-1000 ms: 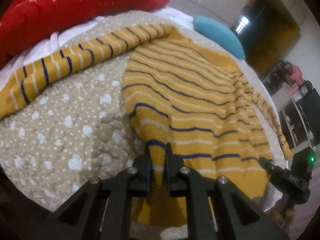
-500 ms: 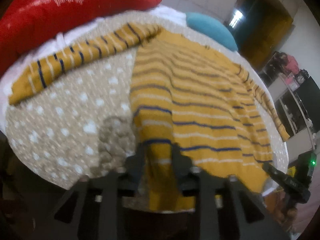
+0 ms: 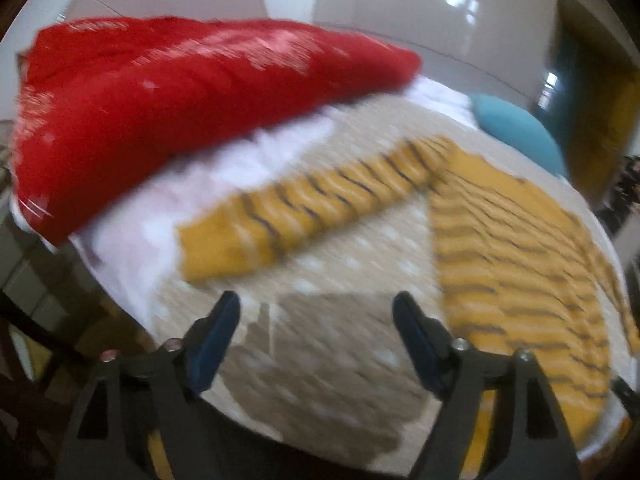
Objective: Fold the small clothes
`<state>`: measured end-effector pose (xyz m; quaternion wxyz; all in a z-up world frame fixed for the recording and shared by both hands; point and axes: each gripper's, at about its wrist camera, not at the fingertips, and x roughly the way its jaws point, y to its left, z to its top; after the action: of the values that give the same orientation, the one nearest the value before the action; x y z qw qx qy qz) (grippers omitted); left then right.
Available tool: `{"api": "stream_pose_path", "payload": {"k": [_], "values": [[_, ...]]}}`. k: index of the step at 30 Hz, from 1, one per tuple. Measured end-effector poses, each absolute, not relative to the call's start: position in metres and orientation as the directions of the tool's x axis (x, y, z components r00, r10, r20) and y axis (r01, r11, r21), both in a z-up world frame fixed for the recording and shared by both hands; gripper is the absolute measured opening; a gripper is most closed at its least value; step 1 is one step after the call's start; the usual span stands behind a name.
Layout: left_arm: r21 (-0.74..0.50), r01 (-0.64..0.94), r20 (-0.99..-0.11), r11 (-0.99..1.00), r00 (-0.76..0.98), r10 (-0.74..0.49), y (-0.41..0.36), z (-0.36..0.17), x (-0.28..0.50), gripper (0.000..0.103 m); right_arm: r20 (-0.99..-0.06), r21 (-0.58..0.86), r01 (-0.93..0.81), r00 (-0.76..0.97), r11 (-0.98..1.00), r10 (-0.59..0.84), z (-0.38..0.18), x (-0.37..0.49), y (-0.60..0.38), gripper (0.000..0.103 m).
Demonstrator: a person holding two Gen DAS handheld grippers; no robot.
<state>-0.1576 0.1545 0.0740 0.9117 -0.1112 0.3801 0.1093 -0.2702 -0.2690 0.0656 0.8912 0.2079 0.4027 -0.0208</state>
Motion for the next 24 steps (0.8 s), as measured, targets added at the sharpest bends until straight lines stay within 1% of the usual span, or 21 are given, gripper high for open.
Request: {"api": "stream_pose_path", "payload": {"k": [2, 4, 9, 11, 12, 13, 14, 15, 16, 17, 18, 19, 21, 24], "values": [[-0.089, -0.333, -0.706, 0.939, 0.686, 0.177, 0.179, 0.073, -0.145, 0.083, -0.724, 0.332, 0.194, 0.680, 0.923, 0.118, 0.070, -0.264, -0.265, 0.048], [-0.088, -0.368, -0.717, 0.926, 0.668, 0.197, 0.201, 0.067, -0.129, 0.083, -0.725, 0.318, 0.186, 0.680, 0.930, 0.112, 0.071, -0.257, -0.261, 0.048], [-0.136, -0.385, -0.754, 0.913, 0.638, 0.156, 0.239, 0.044, -0.099, 0.083, -0.733, 0.304, 0.174, 0.671, 0.937, 0.113, 0.071, -0.240, -0.248, 0.049], [-0.186, -0.396, -0.782, 0.899, 0.614, 0.108, 0.248, 0.031, -0.090, 0.083, -0.742, 0.294, 0.167, 0.660, 0.941, 0.115, 0.069, -0.234, -0.241, 0.049], [-0.211, -0.400, -0.791, 0.892, 0.605, 0.085, 0.250, 0.026, -0.087, 0.081, -0.748, 0.288, 0.163, 0.654, 0.944, 0.115, 0.067, -0.232, -0.238, 0.049], [-0.223, -0.411, -0.797, 0.884, 0.599, 0.078, 0.253, 0.023, -0.084, 0.060, -0.753, 0.279, 0.160, 0.649, 0.947, 0.112, 0.066, -0.230, -0.235, 0.049], [-0.204, -0.424, -0.802, 0.882, 0.590, 0.098, 0.253, 0.022, -0.084, 0.043, -0.759, 0.265, 0.160, 0.642, 0.951, 0.104, 0.064, -0.228, -0.232, 0.049], [-0.184, -0.430, -0.806, 0.884, 0.580, 0.115, 0.253, 0.023, -0.082, 0.028, -0.764, 0.254, 0.162, 0.638, 0.954, 0.094, 0.063, -0.227, -0.230, 0.049], [-0.200, -0.426, -0.803, 0.883, 0.588, 0.102, 0.254, 0.025, -0.082, 0.021, -0.767, 0.247, 0.166, 0.636, 0.955, 0.088, 0.063, -0.227, -0.228, 0.049], [-0.204, -0.425, -0.801, 0.882, 0.590, 0.099, 0.258, 0.028, -0.082, 0.017, -0.770, 0.245, 0.171, 0.633, 0.954, 0.084, 0.062, -0.226, -0.228, 0.049], [-0.198, -0.425, -0.798, 0.883, 0.593, 0.107, 0.262, 0.034, -0.081, 0.010, -0.772, 0.244, 0.176, 0.630, 0.954, 0.081, 0.062, -0.225, -0.228, 0.049], [-0.182, -0.433, -0.790, 0.883, 0.599, 0.130, 0.266, 0.041, -0.080, 0.010, -0.774, 0.242, 0.179, 0.628, 0.954, 0.078, 0.063, -0.225, -0.228, 0.049], [-0.120, -0.476, -0.758, 0.871, 0.611, 0.229, 0.278, 0.065, -0.076, 0.010, -0.774, 0.235, 0.184, 0.630, 0.955, 0.069, 0.065, -0.224, -0.227, 0.049], [-0.104, -0.510, -0.723, 0.854, 0.628, 0.288, 0.297, 0.095, -0.067, 0.010, -0.772, 0.224, 0.185, 0.633, 0.957, 0.058, 0.068, -0.222, -0.224, 0.049]]}}
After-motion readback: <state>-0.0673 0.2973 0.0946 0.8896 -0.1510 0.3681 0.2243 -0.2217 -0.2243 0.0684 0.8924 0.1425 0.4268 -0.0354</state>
